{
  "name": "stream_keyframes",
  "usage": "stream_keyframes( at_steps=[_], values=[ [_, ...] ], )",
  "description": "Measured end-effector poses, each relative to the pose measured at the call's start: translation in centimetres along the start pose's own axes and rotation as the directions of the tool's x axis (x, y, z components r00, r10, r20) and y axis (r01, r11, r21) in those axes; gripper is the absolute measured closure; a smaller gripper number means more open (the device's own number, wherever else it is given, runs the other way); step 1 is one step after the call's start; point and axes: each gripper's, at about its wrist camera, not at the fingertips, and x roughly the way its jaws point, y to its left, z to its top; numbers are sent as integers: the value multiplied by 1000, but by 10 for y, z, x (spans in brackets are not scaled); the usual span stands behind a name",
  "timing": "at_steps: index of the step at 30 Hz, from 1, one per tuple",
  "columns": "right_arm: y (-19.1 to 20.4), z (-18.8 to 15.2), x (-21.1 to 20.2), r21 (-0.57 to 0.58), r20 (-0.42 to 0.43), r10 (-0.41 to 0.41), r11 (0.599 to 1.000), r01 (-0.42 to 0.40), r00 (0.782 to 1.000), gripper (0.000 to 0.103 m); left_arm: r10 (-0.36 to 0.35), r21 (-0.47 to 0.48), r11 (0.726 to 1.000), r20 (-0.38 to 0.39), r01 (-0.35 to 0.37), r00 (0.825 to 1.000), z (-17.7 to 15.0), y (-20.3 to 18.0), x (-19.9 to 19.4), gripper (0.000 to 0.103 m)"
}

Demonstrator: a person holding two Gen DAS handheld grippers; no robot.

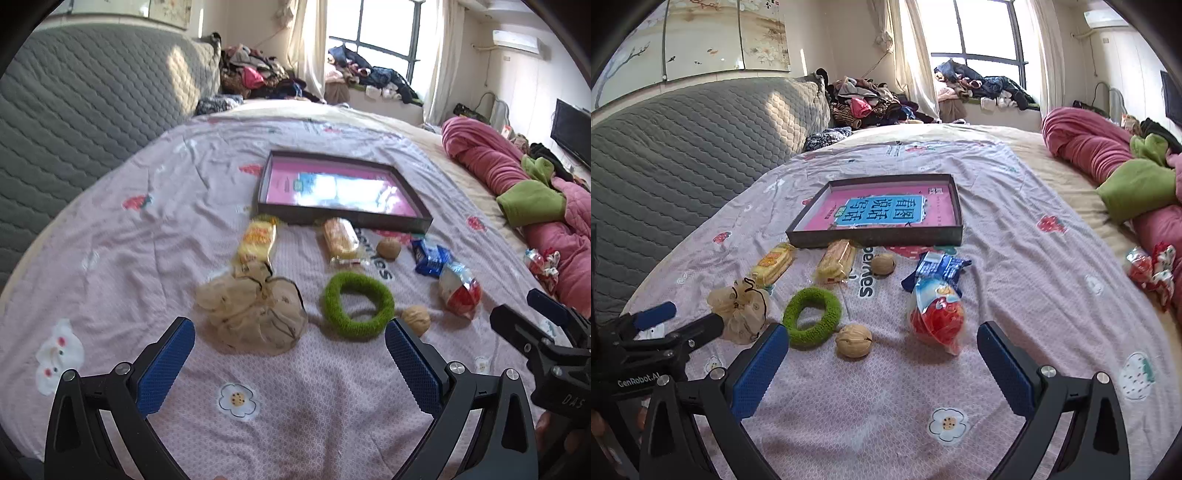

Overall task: Organize objects
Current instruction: 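Move the left tool toward the beige mesh drawstring pouch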

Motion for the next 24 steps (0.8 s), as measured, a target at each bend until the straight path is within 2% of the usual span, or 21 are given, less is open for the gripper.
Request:
stream_keyframes(
  at_steps=[9,14,18,21,24],
  values=[
    [3,23,-21,-27,29,-3,1000,4,1000,0,12,-8,1000,25,-12,1000,22,6,-17,0],
    [3,37,-25,-30,35,-11,999,12,999,0,-1,-12,1000,27,2,1000,37,8,-17,0],
    [2,51,-20,-26,21,-19,999,20,1000,0,14,1,1000,32,-14,999,54,10,-14,0],
    [-2,59,-11,-27,-2,-42,999,42,999,0,23,6,1000,13,-23,1000,65,14,-4,0],
    [-7,64,0,-29,-28,-56,998,55,998,0,13,0,1000,-40,-13,999,71,19,14,0]
  ],
)
